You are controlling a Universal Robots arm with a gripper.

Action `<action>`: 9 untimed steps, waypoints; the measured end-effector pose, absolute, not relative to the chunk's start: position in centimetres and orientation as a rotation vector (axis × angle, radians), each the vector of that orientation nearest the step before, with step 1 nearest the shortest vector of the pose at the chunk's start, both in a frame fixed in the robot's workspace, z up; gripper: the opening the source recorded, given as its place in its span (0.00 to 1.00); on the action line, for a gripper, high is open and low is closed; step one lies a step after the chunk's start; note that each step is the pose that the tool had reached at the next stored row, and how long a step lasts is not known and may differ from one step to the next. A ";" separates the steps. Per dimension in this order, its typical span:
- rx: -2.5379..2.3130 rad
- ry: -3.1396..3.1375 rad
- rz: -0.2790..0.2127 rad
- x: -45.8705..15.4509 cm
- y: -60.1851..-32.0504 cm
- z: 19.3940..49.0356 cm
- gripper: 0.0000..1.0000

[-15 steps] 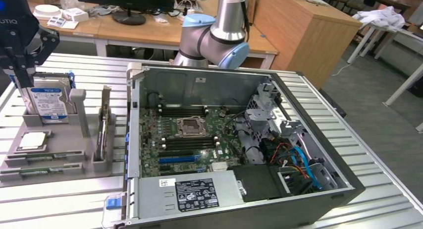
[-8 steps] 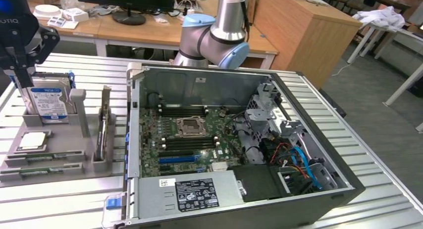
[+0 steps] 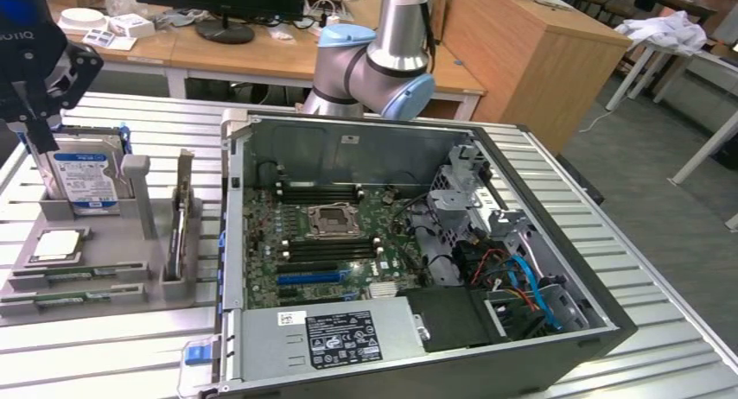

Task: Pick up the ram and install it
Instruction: 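Pick up the ram and move it above insertion slot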

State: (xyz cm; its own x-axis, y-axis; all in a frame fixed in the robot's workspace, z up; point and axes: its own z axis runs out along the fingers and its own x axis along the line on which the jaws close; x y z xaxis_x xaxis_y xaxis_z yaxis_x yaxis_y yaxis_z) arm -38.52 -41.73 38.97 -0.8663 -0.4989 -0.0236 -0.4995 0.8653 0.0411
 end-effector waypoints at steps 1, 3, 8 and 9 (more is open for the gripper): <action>-0.836 3.015 0.072 -38.5 -41.7 39.0 0.11; -0.892 3.000 0.072 -38.5 -41.7 39.0 0.11; -1.027 2.959 0.073 -38.5 -41.7 39.0 0.11; -1.056 2.949 0.073 -38.5 -41.7 39.0 0.11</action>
State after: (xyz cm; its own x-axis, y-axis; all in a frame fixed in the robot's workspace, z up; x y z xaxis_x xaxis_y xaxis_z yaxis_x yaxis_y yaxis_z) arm -38.52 -41.73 38.96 -0.7729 -0.6341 -0.0237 -0.6345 0.7719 0.0410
